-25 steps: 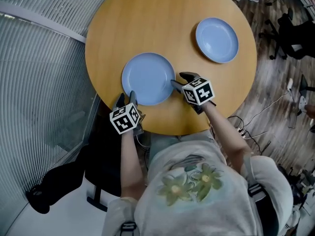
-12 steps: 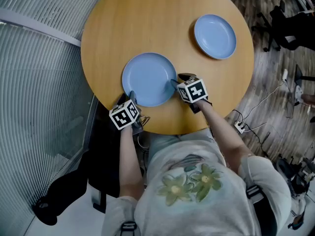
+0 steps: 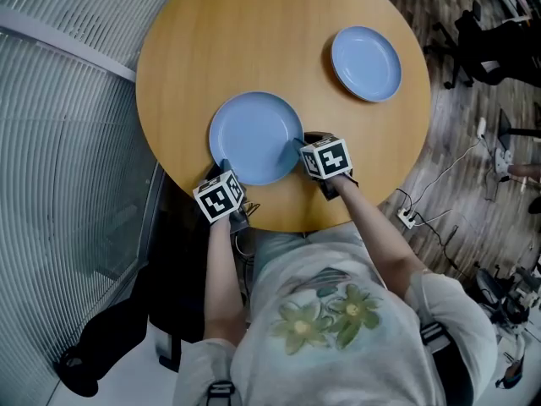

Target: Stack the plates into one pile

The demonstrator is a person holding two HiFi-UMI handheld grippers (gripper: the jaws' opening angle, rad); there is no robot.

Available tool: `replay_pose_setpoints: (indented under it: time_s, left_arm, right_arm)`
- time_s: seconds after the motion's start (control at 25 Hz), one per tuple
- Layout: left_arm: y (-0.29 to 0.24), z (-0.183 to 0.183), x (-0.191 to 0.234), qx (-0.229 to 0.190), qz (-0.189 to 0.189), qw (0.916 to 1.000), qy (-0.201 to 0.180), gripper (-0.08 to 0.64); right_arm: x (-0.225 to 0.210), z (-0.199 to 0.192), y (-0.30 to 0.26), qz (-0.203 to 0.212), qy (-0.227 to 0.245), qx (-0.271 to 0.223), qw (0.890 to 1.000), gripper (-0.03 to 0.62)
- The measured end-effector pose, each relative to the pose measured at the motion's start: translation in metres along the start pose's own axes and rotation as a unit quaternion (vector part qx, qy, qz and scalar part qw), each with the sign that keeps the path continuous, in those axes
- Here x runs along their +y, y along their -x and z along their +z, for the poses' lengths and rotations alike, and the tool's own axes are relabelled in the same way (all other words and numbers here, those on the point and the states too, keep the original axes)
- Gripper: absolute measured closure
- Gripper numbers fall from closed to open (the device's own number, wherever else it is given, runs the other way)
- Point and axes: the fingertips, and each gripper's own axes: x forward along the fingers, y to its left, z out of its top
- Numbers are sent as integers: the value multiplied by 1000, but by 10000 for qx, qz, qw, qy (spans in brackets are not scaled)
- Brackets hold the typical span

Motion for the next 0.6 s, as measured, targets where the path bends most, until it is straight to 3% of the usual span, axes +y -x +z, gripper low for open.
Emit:
replay_pose_setpoints:
  time_s: [0.24, 0.6]
  left_arm:
    - [6, -2, -11, -47, 21, 10000, 37, 480]
    - [21, -2, -58, -257, 304, 9991, 114, 480]
  right_arm:
    - [-6, -4, 7, 184, -115, -37, 9998, 476]
    - [-39, 4, 42, 386, 164, -231, 9989, 476]
